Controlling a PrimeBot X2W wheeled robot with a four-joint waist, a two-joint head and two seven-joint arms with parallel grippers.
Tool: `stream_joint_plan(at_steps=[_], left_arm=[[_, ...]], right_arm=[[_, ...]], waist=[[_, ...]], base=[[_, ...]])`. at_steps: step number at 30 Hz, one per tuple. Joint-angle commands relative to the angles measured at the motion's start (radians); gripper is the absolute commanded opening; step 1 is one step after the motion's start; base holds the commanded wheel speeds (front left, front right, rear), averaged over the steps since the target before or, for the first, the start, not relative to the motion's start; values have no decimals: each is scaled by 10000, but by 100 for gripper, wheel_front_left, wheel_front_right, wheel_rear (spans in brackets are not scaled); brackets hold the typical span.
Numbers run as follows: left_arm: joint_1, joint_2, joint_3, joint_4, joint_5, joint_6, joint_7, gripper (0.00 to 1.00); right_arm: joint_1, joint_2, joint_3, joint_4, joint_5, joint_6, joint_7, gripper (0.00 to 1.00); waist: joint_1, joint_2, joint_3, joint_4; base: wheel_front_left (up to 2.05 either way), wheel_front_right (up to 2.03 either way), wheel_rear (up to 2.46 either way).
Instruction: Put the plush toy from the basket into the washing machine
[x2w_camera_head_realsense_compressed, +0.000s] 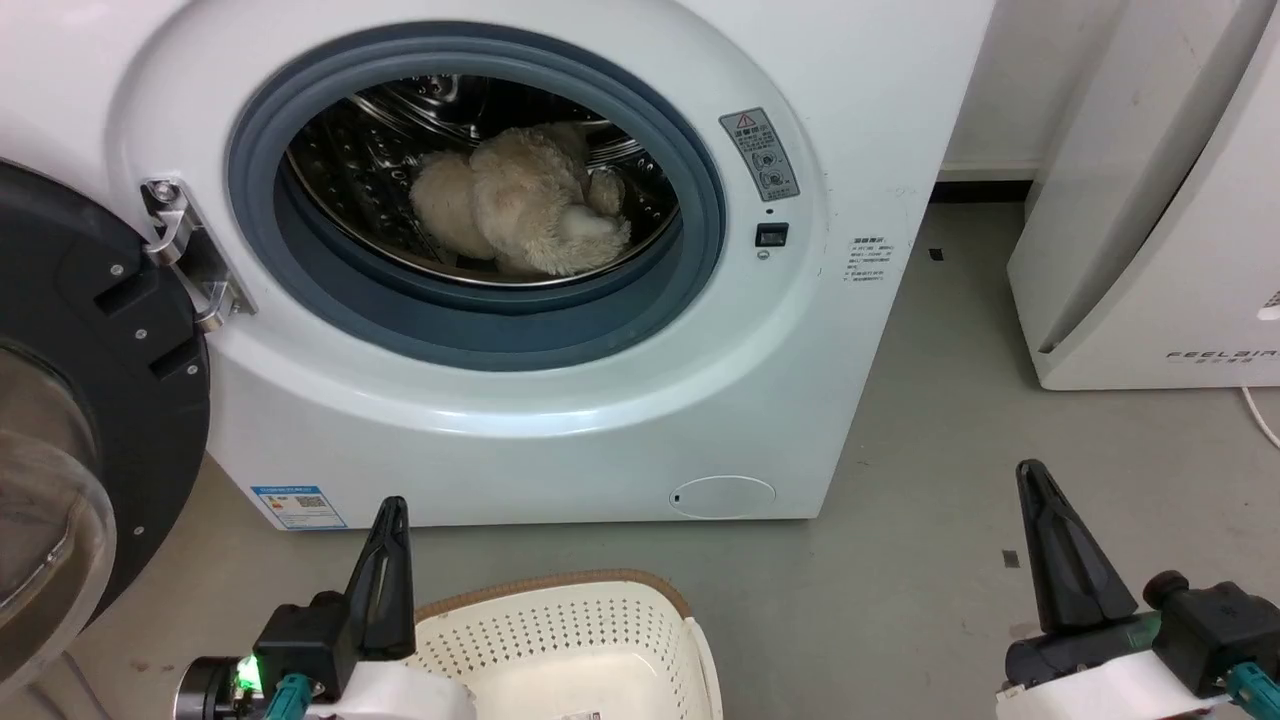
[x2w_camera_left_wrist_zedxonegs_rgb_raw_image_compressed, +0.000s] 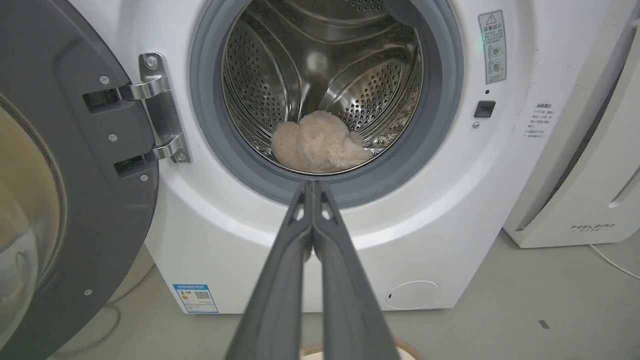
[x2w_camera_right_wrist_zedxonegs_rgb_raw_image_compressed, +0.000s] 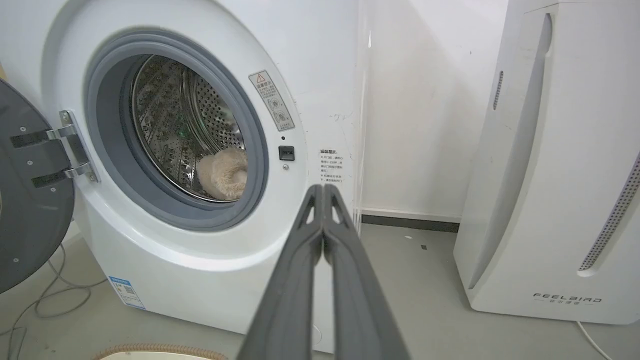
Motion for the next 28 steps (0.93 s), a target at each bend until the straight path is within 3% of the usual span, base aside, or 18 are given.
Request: stream_joint_plan(at_steps=[1, 28], left_arm=[[-35, -50, 58, -33, 90, -55, 31, 0], [-88, -241, 405, -115, 473, -378, 582, 0]], right_arm=[[-52, 0, 14, 44, -76, -1, 36, 0], [-135, -1, 39, 183, -266, -3, 591, 0]], waist=[[1, 0, -4, 1], [1, 0, -174, 30]], base=[[0, 0, 0], [0, 0, 0]])
